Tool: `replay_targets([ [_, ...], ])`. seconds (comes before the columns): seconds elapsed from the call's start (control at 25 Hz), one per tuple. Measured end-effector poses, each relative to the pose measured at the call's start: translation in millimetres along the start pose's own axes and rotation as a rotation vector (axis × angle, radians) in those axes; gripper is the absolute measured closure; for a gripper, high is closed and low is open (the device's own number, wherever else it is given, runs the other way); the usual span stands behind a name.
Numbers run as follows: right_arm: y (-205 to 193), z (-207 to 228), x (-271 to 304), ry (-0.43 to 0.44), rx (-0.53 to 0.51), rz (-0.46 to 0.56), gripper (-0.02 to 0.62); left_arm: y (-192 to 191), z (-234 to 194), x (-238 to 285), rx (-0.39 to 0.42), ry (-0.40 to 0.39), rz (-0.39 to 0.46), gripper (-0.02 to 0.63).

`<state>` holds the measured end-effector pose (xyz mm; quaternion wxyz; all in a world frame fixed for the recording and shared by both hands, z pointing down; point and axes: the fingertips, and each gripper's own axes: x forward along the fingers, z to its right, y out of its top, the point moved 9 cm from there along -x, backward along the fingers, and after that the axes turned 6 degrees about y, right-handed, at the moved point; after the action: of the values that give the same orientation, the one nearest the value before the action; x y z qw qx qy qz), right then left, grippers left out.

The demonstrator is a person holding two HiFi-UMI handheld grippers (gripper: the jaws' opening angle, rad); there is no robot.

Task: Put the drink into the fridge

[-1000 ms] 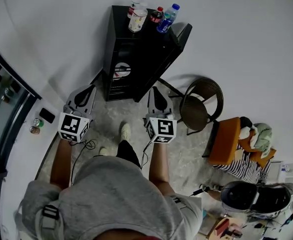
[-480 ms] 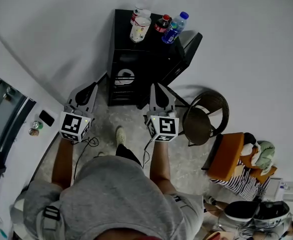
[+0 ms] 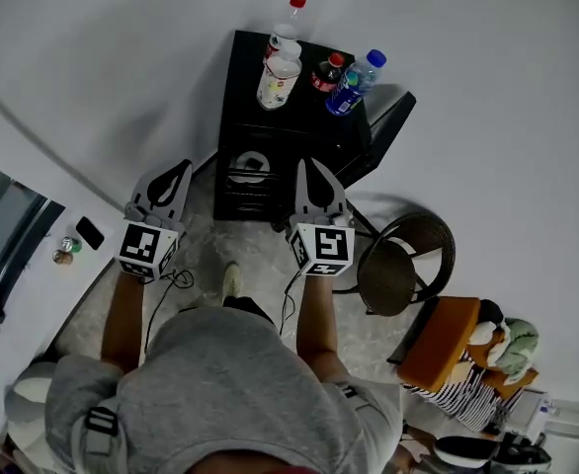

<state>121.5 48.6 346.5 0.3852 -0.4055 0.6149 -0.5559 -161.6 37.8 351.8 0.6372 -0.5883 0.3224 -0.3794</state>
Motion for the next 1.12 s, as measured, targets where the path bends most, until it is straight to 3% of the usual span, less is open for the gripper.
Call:
replay_targets([
  [0.68, 20.1, 56.3, 92.0, 0.225, -0.029, 0.057, 0.568, -3.5, -3.4, 38.4, 0.001, 0.203, -0.007, 0.601],
  [0.92, 40.2, 77.8, 123.2, 0.266, 0.019, 0.097, 0.565, -4.5, -4.9, 36.5, -0.006, 0.25, -0.021, 0.601],
  [1.0, 46.7, 83.9, 134.4, 0.281, 0.034, 0.092, 0.538, -3.4, -7.7, 36.1, -0.004, 0.263, -0.023, 0.601],
  [1.04, 48.9, 86.2, 140.2, 0.288, 0.038, 0.085, 0.488, -3.1, -9.3, 36.0, -0.003, 0.269, -0.026, 0.601],
  [1.12, 51.6, 89.4, 150.9, 0.291, 0.039, 0.072, 0.474, -3.4, -12.4, 35.6, 0.0, 0.28, -0.033, 0.601],
])
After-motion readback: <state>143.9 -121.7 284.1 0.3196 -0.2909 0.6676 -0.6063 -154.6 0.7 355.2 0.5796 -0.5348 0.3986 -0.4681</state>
